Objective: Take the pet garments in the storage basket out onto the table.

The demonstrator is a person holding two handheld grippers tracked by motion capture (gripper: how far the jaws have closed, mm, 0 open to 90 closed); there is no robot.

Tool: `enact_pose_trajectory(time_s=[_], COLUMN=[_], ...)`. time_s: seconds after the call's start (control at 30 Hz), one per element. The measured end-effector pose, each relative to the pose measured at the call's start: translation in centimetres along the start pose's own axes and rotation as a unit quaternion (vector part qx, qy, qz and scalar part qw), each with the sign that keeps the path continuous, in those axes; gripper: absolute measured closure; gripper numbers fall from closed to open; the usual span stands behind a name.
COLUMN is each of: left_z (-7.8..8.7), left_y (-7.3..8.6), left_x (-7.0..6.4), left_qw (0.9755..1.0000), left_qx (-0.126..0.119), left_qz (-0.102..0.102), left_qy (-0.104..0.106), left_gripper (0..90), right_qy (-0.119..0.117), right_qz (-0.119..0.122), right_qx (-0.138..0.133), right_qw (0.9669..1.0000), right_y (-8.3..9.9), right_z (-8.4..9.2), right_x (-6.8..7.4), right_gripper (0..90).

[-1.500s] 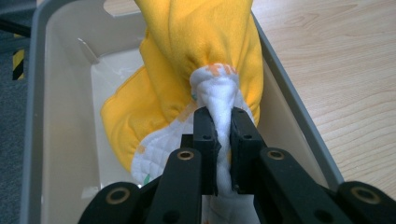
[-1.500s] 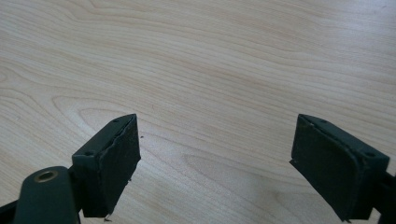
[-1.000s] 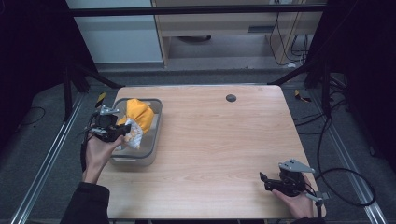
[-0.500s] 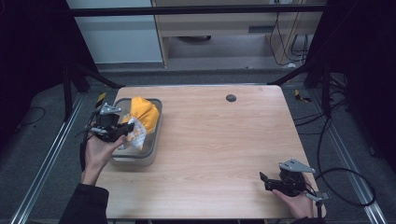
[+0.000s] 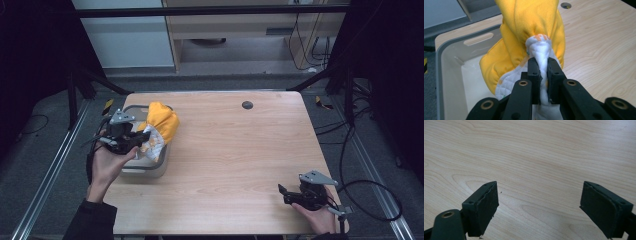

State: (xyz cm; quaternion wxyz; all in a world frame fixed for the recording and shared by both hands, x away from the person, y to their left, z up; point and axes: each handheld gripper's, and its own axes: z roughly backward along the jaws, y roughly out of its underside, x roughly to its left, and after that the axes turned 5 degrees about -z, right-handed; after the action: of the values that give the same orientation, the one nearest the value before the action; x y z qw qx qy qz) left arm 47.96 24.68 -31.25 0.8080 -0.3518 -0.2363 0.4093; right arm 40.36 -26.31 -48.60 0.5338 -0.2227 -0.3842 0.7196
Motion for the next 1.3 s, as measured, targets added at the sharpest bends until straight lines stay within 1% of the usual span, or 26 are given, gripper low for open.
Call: enact_pose_trajectory(time_s=[0.17,0.2,0.27,0.33,0.43,0.5,0.63,0.73,0.77,0.87,1.0,1.03,1.1,1.2,1.3], left_z=[0.4,0.5,0.5,0.5,0.5,0.4,0.2,0.1,0.0,-0.1,-0.4,-0.5,-0.5,-0.8,-1.0], left_y=[-0.5,-0.5,-0.6,-0.8,-1.0,-1.2,-1.4,-1.6,-1.8,-1.9,-2.3,-2.5,-2.6,-2.9,-3.0], left_x=[-1.1,-1.3,-1.5,-1.9,-2.5,-3.0,-3.5,-4.0,-4.4,-4.8,-5.5,-5.9,-6.1,-6.8,-7.1], left_qw=[0.9998,0.9997,0.9997,0.9994,0.9992,0.9988,0.9984,0.9978,0.9975,0.9972,0.9962,0.9956,0.9953,0.9943,0.9938], left_qx=[-0.009,-0.008,-0.008,-0.007,-0.011,-0.010,-0.010,-0.010,-0.010,-0.011,-0.013,-0.011,-0.010,-0.009,-0.009], left_qz=[-0.012,-0.016,-0.017,-0.023,-0.025,-0.032,-0.037,-0.043,-0.047,-0.049,-0.057,-0.062,-0.066,-0.073,-0.075], left_qy=[0.013,0.016,0.018,0.023,0.030,0.036,0.042,0.048,0.052,0.056,0.065,0.069,0.070,0.078,0.082], left_gripper=[83.0,83.0,83.0,83.0,83.0,83.0,83.0,83.0,83.0,83.0,83.0,83.0,83.0,83.0,83.0], right_qy=[0.001,0.001,0.001,0.002,0.002,0.002,0.002,0.002,0.002,0.002,0.003,0.003,0.003,0.004,0.004], right_qz=[0.002,0.002,0.002,0.004,0.002,0.002,0.002,0.002,0.002,0.002,0.002,0.002,0.002,0.002,0.001], right_qx=[-0.001,-0.001,-0.001,-0.002,-0.002,-0.003,-0.005,-0.006,-0.006,-0.006,-0.007,-0.008,-0.008,-0.008,-0.009], right_qw=[1.0000,1.0000,1.0000,1.0000,1.0000,1.0000,1.0000,1.0000,1.0000,1.0000,1.0000,1.0000,1.0000,1.0000,1.0000], right_y=[0.0,0.0,0.0,0.0,0.0,0.0,0.0,0.0,0.0,0.0,-0.1,-0.1,-0.1,-0.1,-0.1], right_z=[0.0,0.0,0.0,0.0,0.0,0.0,0.1,0.1,0.1,0.1,0.1,0.2,0.2,0.2,0.2], right_x=[0.0,0.0,0.0,0.0,0.0,0.0,0.0,-0.1,-0.1,-0.1,-0.1,-0.1,-0.1,-0.1,-0.1], right_gripper=[14.7,14.7,14.6,14.7,14.6,14.5,14.5,14.5,14.5,14.5,14.5,14.5,14.5,14.5,14.4])
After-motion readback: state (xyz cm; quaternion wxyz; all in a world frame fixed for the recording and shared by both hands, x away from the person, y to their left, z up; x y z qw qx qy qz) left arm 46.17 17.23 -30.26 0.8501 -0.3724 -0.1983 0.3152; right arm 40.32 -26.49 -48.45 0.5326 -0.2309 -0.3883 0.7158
